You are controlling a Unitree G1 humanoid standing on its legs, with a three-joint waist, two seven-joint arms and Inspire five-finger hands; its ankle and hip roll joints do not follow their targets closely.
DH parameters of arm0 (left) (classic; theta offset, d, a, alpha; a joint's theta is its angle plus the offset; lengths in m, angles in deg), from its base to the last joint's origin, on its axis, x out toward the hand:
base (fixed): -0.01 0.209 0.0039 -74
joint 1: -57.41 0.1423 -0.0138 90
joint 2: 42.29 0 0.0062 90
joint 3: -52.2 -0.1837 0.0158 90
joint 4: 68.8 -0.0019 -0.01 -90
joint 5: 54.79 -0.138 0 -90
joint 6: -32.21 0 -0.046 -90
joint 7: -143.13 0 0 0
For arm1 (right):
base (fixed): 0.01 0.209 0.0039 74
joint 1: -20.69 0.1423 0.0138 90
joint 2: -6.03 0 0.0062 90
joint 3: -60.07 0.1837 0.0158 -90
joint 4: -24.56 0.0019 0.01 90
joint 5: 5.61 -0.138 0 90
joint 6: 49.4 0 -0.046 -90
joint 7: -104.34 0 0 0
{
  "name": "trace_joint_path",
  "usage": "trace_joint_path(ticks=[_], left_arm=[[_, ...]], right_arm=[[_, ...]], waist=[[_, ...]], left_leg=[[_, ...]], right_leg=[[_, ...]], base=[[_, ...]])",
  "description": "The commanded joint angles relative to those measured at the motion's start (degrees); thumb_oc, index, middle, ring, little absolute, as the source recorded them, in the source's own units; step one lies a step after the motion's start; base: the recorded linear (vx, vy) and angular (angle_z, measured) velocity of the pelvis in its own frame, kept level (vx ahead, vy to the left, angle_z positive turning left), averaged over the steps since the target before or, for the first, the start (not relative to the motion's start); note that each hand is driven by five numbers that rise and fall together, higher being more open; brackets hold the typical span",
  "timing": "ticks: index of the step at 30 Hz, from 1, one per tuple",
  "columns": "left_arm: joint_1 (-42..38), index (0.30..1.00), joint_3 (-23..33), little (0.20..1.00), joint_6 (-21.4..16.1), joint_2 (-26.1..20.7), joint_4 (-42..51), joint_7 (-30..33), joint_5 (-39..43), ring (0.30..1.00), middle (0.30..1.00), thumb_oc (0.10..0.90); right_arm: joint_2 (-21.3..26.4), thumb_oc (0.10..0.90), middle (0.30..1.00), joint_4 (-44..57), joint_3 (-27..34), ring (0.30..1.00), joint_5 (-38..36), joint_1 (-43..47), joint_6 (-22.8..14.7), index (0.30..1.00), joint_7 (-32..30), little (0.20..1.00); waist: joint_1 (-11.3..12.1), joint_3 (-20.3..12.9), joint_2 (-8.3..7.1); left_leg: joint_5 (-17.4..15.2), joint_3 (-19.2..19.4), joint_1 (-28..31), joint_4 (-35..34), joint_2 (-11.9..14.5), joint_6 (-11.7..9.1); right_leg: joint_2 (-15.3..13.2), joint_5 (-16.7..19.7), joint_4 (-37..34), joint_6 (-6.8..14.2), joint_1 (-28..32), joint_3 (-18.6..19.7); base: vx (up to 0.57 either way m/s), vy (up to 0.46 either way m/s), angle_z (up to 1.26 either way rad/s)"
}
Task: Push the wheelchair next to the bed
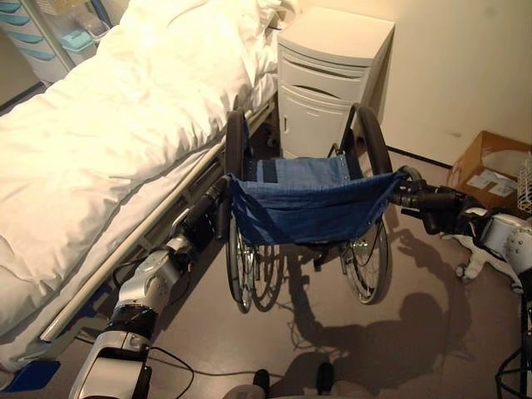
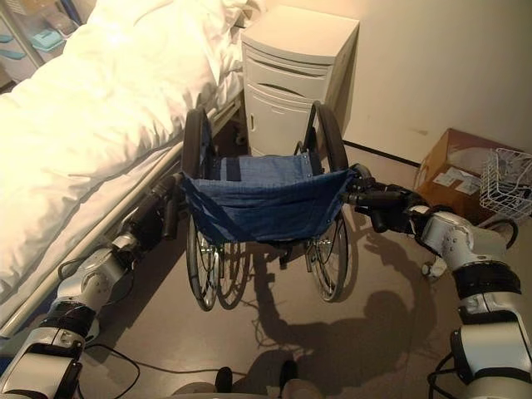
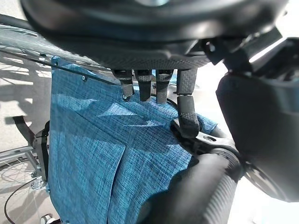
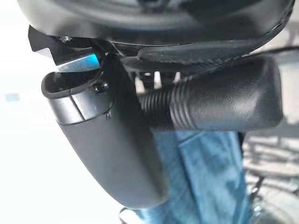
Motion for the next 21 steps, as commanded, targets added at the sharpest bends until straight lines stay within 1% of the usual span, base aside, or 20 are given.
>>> trace_joint_path(ticks=[1, 2, 4, 6, 7, 9, 10, 11, 12, 13, 14, 17, 18, 19, 21], left_arm=[[8.03, 0.900, 1.11, 0.900, 1.69, -2.15, -17.95, 4.96, -0.41, 0.900, 0.900, 0.800], [8.02, 0.900, 1.05, 0.900, 1.66, -2.16, -17.98, 4.94, -0.41, 0.900, 0.900, 0.800], [9.43, 0.900, 1.95, 0.900, 0.10, -1.08, -19.59, 3.15, 0.81, 0.900, 0.900, 0.800], [9.80, 0.900, 2.53, 0.900, -0.61, -0.23, -20.62, 2.45, 0.50, 0.900, 0.900, 0.800], [10.46, 0.900, 2.63, 0.900, -0.86, 1.10, -20.57, 2.22, -0.18, 0.900, 0.900, 0.800], [11.06, 0.900, 2.53, 0.900, -0.90, 1.94, -20.15, 2.10, -0.47, 0.900, 0.900, 0.800], [11.76, 0.900, 2.34, 0.900, -1.45, 3.09, -20.26, 1.75, -0.60, 0.900, 0.900, 0.800], [11.84, 0.900, 2.30, 0.900, -1.56, 3.18, -20.29, 1.71, -0.56, 0.900, 0.900, 0.800], [12.19, 0.900, 2.21, 0.900, -1.93, 3.63, -20.51, 1.29, -0.26, 0.900, 0.900, 0.800], [12.95, 0.900, 2.09, 0.900, -2.26, 4.47, -20.68, 0.79, -0.19, 0.900, 0.900, 0.800], [13.30, 0.900, 2.10, 0.900, -2.30, 4.99, -20.60, 0.59, -0.16, 0.900, 0.900, 0.800], [13.51, 0.900, 2.14, 0.900, -1.83, 5.95, -19.64, 1.17, 0.15, 0.900, 0.900, 0.800], [13.60, 0.900, 2.00, 0.900, -1.89, 6.37, -19.16, 1.69, 0.50, 0.900, 0.900, 0.800], [13.86, 0.900, 1.93, 0.900, -2.39, 6.74, -18.81, 1.86, 1.05, 0.900, 0.900, 0.800], [14.12, 0.900, 1.97, 0.900, -3.01, 7.15, -18.57, 1.23, 1.47, 0.900, 0.900, 0.800]], right_arm=[[5.95, 0.800, 0.900, -2.13, 6.89, 0.900, -7.84, 3.30, -7.03, 0.900, 4.52, 0.900], [5.97, 0.800, 0.900, -2.10, 6.98, 0.900, -7.86, 3.19, -7.01, 0.900, 4.54, 0.900], [5.28, 0.800, 0.900, -1.15, 8.97, 0.900, -16.64, 1.61, -4.77, 0.900, 8.03, 0.900], [4.25, 0.800, 0.900, 0.11, 9.99, 0.900, -19.29, 0.80, -4.01, 0.900, 9.05, 0.900], [3.12, 0.800, 0.900, 1.23, 10.96, 0.900, -19.53, -0.38, -2.86, 0.900, 8.91, 0.900], [2.80, 0.800, 0.900, 1.23, 11.83, 0.900, -18.94, -1.13, -1.56, 0.900, 8.52, 0.900], [2.86, 0.800, 0.900, -0.95, 12.72, 0.900, -19.53, -2.27, 0.35, 0.900, 11.08, 0.900], [2.94, 0.800, 0.900, -1.23, 12.84, 0.900, -19.58, -2.39, 0.52, 0.900, 11.49, 0.900], [3.19, 0.800, 0.900, -2.24, 13.27, 0.900, -22.40, -2.84, 1.57, 0.900, 11.65, 0.900], [2.33, 0.800, 0.900, -4.12, 15.05, 0.900, -27.45, -4.27, 2.17, 0.900, 10.59, 0.900], [1.62, 0.800, 0.900, -5.66, 16.76, 0.900, -28.37, -5.35, 2.42, 0.900, 10.18, 0.900], [-0.43, 0.800, 0.900, -6.89, 19.11, 0.900, -23.48, -7.67, 2.53, 0.900, 8.47, 0.900], [-0.95, 0.800, 0.900, -7.81, 19.37, 0.900, -21.10, -8.76, 2.66, 0.900, 9.34, 0.900], [-1.34, 0.800, 0.900, -9.54, 19.60, 0.900, -18.07, -10.44, 3.48, 0.900, 11.91, 0.900], [-2.23, 0.800, 0.900, -11.29, 19.32, 0.900, -14.98, -12.19, 3.66, 0.900, 14.31, 0.900]], waist=[[0.99, -4.26, -5.09], [1.05, -4.28, -5.10], [0.58, -4.42, -5.29], [0.35, -4.48, -5.47], [0.22, -4.52, -5.66], [0.26, -4.55, -5.74], [0.20, -4.58, -5.89], [0.24, -4.60, -5.89], [0.20, -4.57, -5.92], [0.15, -4.54, -5.97], [0.18, -4.51, -6.02], [0.32, -4.23, -6.19], [0.32, -4.02, -6.21], [0.27, -3.79, -6.21], [0.36, -3.46, -6.26]], left_leg=[[-4.05, 2.85, -0.05, 4.13, -1.81, -0.37], [-4.05, 2.86, -0.06, 4.13, -1.80, -0.37], [-4.27, 3.45, 0.09, 4.15, -1.67, -0.42], [-4.53, 3.58, 0.03, 4.33, -1.69, -0.38], [-4.77, 3.57, -0.08, 4.56, -1.78, -0.26], [-4.97, 3.55, -0.17, 4.76, -1.79, -0.22], [-5.13, 3.78, -0.17, 4.88, -1.70, -0.15], [-5.14, 3.83, -0.19, 4.90, -1.70, -0.14], [-5.13, 4.00, -0.18, 4.95, -1.65, -0.10], [-5.29, 4.19, -0.08, 5.03, -1.58, 0.02], [-5.61, 4.18, 0.02, 5.09, -1.63, 0.15], [-5.98, 4.19, 0.02, 5.22, -1.69, 0.38], [-5.98, 4.27, 0.03, 5.27, -1.64, 0.46], [-5.94, 4.25, -0.11, 5.52, -1.67, 0.64], [-5.95, 4.16, -0.41, 5.86, -1.76, 0.73]], right_leg=[[-5.84, 7.48, 2.45, 6.80, -4.08, 6.33], [-5.83, 7.48, 2.44, 6.80, -4.09, 6.35], [-5.60, 7.53, 2.21, 6.65, -4.30, 6.45], [-5.51, 7.44, 2.28, 6.61, -4.43, 6.62], [-5.39, 7.37, 2.51, 6.56, -4.63, 6.84], [-5.34, 7.34, 2.71, 6.54, -4.75, 6.98], [-5.31, 7.44, 2.91, 6.56, -4.99, 6.93], [-5.30, 7.43, 2.94, 6.55, -5.02, 6.96], [-5.24, 7.36, 3.02, 6.48, -5.06, 7.01], [-5.15, 7.30, 3.07, 6.44, -4.98, 7.06], [-5.20, 7.57, 3.16, 6.59, -5.10, 7.10], [-5.25, 7.87, 3.39, 6.85, -5.43, 7.21], [-5.26, 8.01, 3.59, 6.91, -5.70, 7.21], [-5.21, 8.09, 3.91, 6.92, -5.96, 7.42], [-5.16, 8.13, 4.10, 6.91, -6.11, 7.55]], base=[[0.01, -0.015, -0.11], [0.00, -0.009, -0.06], [0.00, -0.004, -0.04], [0.00, -0.004, -0.12], [0.00, -0.004, -0.15], [0.00, 0.006, -0.13], [0.00, 0.011, -0.12], [0.00, 0.018, -0.09], [0.00, 0.022, -0.06], [0.02, 0.017, -0.05], [0.03, 0.002, -0.04], [0.00, -0.007, 0.02], [-0.01, -0.021, 0.03], [-0.02, -0.019, 0.03], [0.00, 0.000, 0.00]])
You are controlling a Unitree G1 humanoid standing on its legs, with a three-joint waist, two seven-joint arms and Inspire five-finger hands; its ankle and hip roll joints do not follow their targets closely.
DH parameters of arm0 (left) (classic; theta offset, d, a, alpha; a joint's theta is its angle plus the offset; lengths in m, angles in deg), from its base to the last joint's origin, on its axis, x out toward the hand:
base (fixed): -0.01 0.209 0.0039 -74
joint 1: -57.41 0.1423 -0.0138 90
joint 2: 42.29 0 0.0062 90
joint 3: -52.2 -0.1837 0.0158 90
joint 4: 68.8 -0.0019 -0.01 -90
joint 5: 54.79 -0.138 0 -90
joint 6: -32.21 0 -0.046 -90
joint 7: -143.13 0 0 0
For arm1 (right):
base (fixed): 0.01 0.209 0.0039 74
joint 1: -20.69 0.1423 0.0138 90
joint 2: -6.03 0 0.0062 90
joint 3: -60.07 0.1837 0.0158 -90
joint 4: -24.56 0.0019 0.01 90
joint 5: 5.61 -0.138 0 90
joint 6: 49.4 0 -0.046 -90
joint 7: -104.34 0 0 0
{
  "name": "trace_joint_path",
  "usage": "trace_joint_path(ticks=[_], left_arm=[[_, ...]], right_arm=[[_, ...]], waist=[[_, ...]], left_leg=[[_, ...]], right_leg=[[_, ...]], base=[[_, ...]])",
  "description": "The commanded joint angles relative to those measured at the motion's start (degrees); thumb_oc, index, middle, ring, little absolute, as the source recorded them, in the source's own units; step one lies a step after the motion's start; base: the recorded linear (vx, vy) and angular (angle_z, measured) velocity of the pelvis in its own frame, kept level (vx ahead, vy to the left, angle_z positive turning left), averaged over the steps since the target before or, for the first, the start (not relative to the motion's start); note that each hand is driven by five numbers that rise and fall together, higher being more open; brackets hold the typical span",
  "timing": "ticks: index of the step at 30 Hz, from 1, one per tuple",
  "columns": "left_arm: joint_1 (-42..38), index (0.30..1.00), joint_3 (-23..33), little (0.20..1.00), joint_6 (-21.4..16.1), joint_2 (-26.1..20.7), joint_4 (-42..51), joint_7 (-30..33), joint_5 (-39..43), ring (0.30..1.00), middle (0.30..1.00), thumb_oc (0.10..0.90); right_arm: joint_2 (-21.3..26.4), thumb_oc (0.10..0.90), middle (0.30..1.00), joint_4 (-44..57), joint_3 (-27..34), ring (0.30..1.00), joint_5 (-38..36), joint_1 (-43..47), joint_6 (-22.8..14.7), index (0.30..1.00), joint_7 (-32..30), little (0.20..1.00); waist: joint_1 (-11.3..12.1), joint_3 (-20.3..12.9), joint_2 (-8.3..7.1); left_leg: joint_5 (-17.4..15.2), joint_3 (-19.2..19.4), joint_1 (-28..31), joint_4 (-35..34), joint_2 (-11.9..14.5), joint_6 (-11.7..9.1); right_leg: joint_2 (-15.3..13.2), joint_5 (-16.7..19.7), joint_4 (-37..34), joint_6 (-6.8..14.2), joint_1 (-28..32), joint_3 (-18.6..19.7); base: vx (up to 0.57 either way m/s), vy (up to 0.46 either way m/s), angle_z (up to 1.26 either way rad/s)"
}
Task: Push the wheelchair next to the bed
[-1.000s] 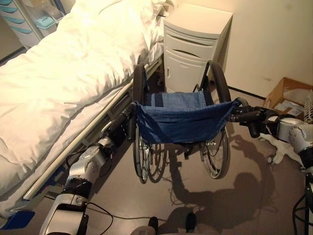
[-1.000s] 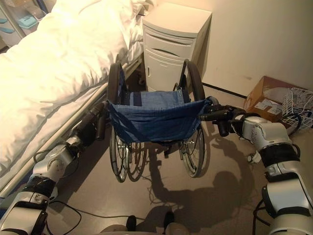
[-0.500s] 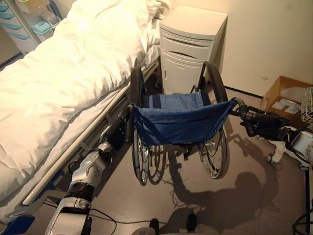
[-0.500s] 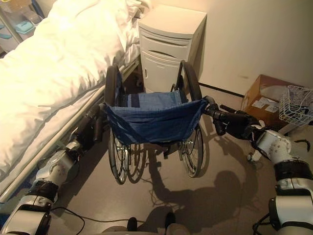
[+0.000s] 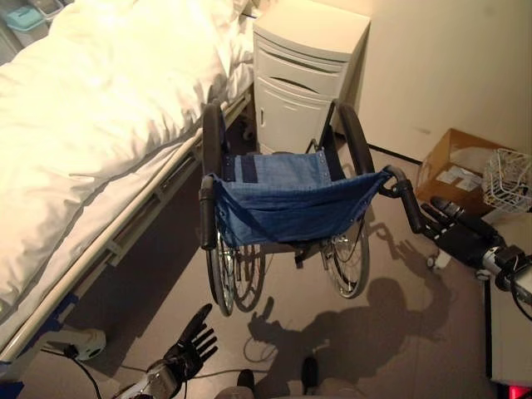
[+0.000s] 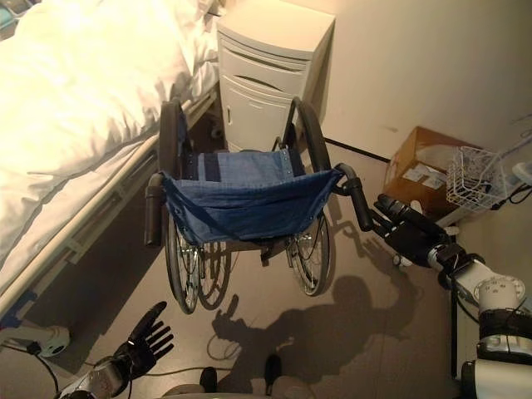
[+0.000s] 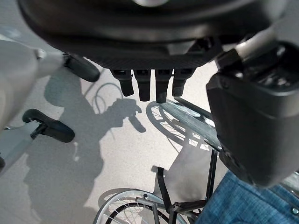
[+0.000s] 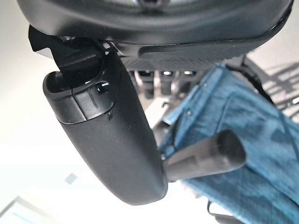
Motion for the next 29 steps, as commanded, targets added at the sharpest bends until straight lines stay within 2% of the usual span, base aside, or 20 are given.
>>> trace_joint_path(ticks=[1, 2, 6, 8, 11, 13, 14, 15, 16, 20, 24, 27, 28, 29], left_arm=[[-5.35, 0.900, -0.94, 0.900, -5.49, -0.90, 4.55, -1.97, 1.82, 0.900, 0.900, 0.800], [-5.20, 0.900, -1.21, 0.900, -5.66, -0.29, 4.89, -2.62, 1.20, 0.900, 0.900, 0.800], [-4.37, 0.900, -1.97, 0.900, -6.24, 1.01, 5.01, -3.86, -1.10, 0.900, 0.900, 0.800], [-3.51, 0.900, -3.05, 0.900, -6.51, 2.49, 5.50, -4.49, -3.60, 0.900, 0.900, 0.800], [-2.85, 0.900, -3.93, 0.900, -7.29, 4.25, 5.13, -5.66, -5.04, 0.900, 0.900, 0.800], [-2.45, 0.900, -4.18, 0.900, -7.77, 4.84, 5.08, -6.34, -6.05, 0.900, 0.900, 0.800], [-2.27, 0.900, -4.60, 0.900, -8.40, 5.58, 4.97, -6.92, -6.29, 0.900, 0.900, 0.800], [-2.22, 0.900, -4.70, 0.900, -8.49, 5.73, 4.93, -7.10, -6.23, 0.900, 0.900, 0.800], [-1.71, 0.900, -5.23, 0.900, -8.89, 6.77, 5.29, -7.43, -6.43, 0.900, 0.900, 0.800], [-0.14, 0.900, -6.06, 0.900, -9.93, 9.09, 5.06, -8.87, -8.40, 0.900, 0.900, 0.800], [1.15, 0.900, -7.11, 0.900, -11.70, 10.47, 3.29, -10.60, -11.42, 0.900, 0.900, 0.800], [2.28, 0.900, -8.00, 0.900, -13.14, 12.17, 2.08, -10.52, -11.89, 0.900, 0.900, 0.800], [2.56, 0.900, -8.30, 0.900, -14.24, 12.55, 1.61, -10.39, -12.26, 0.900, 0.900, 0.800], [2.98, 0.900, -8.59, 0.900, -17.24, 13.30, 1.24, -9.53, -13.50, 0.900, 0.900, 0.800]], right_arm=[[0.65, 0.800, 0.900, -2.10, 1.49, 0.900, 5.37, 0.56, -1.12, 0.900, 7.82, 0.900], [-1.28, 0.800, 0.900, -3.49, 0.93, 0.900, 7.85, -0.97, -1.52, 0.900, 9.44, 0.900], [-6.16, 0.800, 0.900, -5.11, 0.31, 0.900, 9.13, -3.83, -3.62, 0.900, 9.80, 0.900], [-12.61, 0.800, 0.900, -3.90, -1.01, 0.900, 10.34, -6.84, -6.25, 0.900, 6.90, 0.900], [-19.06, 0.800, 0.900, -4.87, -3.17, 0.900, 13.36, -8.78, -9.81, 0.900, 6.08, 0.900], [-21.73, 0.800, 0.900, -5.68, -4.02, 0.900, 14.82, -9.69, -12.02, 0.900, 6.01, 0.900], [-24.16, 0.800, 0.900, -7.12, -4.77, 0.900, 16.80, -10.28, -14.34, 0.900, 5.38, 0.900], [-24.72, 0.800, 0.900, -7.50, -4.89, 0.900, 17.02, -10.45, -14.39, 0.900, 5.29, 0.900], [-28.17, 0.800, 0.900, -8.91, -5.82, 0.900, 17.55, -11.71, -16.61, 0.900, 5.66, 0.900], [-35.61, 0.800, 0.900, -12.28, -8.01, 0.900, 18.06, -13.85, -18.73, 0.900, 5.73, 0.900], [-38.50, 0.800, 0.900, -13.11, -9.14, 0.900, 13.61, -15.12, -20.01, 0.900, 7.65, 0.900], [-40.87, 0.800, 0.900, -12.61, -10.84, 0.900, 14.31, -16.86, -20.90, 0.900, 8.52, 0.900], [-41.68, 0.800, 0.900, -12.44, -11.54, 0.900, 14.37, -17.62, -21.32, 0.900, 8.75, 0.900], [-42.69, 0.800, 0.900, -11.95, -12.53, 0.900, 15.11, -18.64, -21.98, 0.900, 9.02, 0.900]], waist=[[1.47, -3.41, -1.72], [1.63, -3.23, -1.75], [2.07, -3.00, -1.60], [2.41, -2.70, -1.28], [2.57, -2.57, -0.64], [2.65, -2.58, -0.41], [2.76, -2.59, -0.06], [2.78, -2.61, 0.01], [2.82, -2.66, 0.45], [2.74, -2.90, 1.65], [2.64, -3.25, 2.48], [2.05, -3.49, 3.24], [1.79, -3.52, 3.43], [1.46, -3.42, 3.74]], left_leg=[[-5.72, 0.84, -0.88, 6.28, -1.61, 0.37], [-5.75, 0.72, -0.97, 6.34, -1.70, 0.55], [-5.84, 0.34, -1.05, 6.47, -1.88, 0.84], [-6.05, -0.04, -0.97, 6.58, -2.16, 1.23], [-6.07, -0.30, -0.90, 6.57, -2.37, 1.57], [-6.10, -0.45, -0.90, 6.64, -2.45, 1.65], [-6.07, -0.60, -0.85, 6.54, -2.47, 1.68], [-6.08, -0.65, -0.81, 6.51, -2.45, 1.68], [-5.99, -0.80, -0.77, 6.38, -2.53, 1.71], [-5.94, -1.11, -0.43, 6.25, -2.76, 1.76], [-5.98, -1.43, -0.25, 6.16, -3.12, 1.73], [-5.91, -1.33, -0.24, 5.98, -3.47, 1.70], [-5.92, -1.28, -0.25, 6.01, -3.58, 1.66], [-5.91, -1.30, -0.35, 5.96, -3.80, 1.67]], right_leg=[[-5.08, 7.49, 5.25, 6.55, -5.45, 3.74], [-5.07, 7.62, 5.39, 6.53, -5.67, 3.69], [-5.02, 7.68, 5.50, 6.39, -5.74, 3.60], [-5.05, 7.65, 5.57, 6.28, -5.72, 3.49], [-5.01, 7.44, 5.63, 6.02, -5.71, 3.61], [-5.08, 7.23, 5.74, 5.96, -5.67, 3.61], [-5.09, 6.91, 5.67, 5.88, -5.58, 3.55], [-5.08, 6.78, 5.62, 5.85, -5.51, 3.51], [-5.12, 6.42, 5.57, 5.67, -5.32, 3.29], [-5.23, 5.40, 5.53, 5.16, -4.87, 3.10], [-5.36, 4.93, 5.20, 4.90, -4.40, 3.21], [-5.51, 4.47, 5.11, 4.61, -4.27, 3.35], [-5.56, 4.29, 5.20, 4.60, -4.30, 3.46], [-5.59, 4.02, 5.18, 4.44, -4.28, 3.72]], base=[[-0.02, -0.029, -0.06], [-0.01, -0.032, -0.11], [0.01, -0.018, -0.08], [0.02, -0.005, -0.04], [0.02, 0.024, -0.01], [0.03, 0.036, 0.00], [0.03, 0.031, 0.02], [0.04, 0.052, 0.04], [0.03, 0.049, 0.04], [0.04, 0.078, 0.03], [0.04, 0.076, 0.03], [0.02, 0.080, 0.01], [0.01, 0.104, 0.02], [0.01, 0.108, 0.03]])
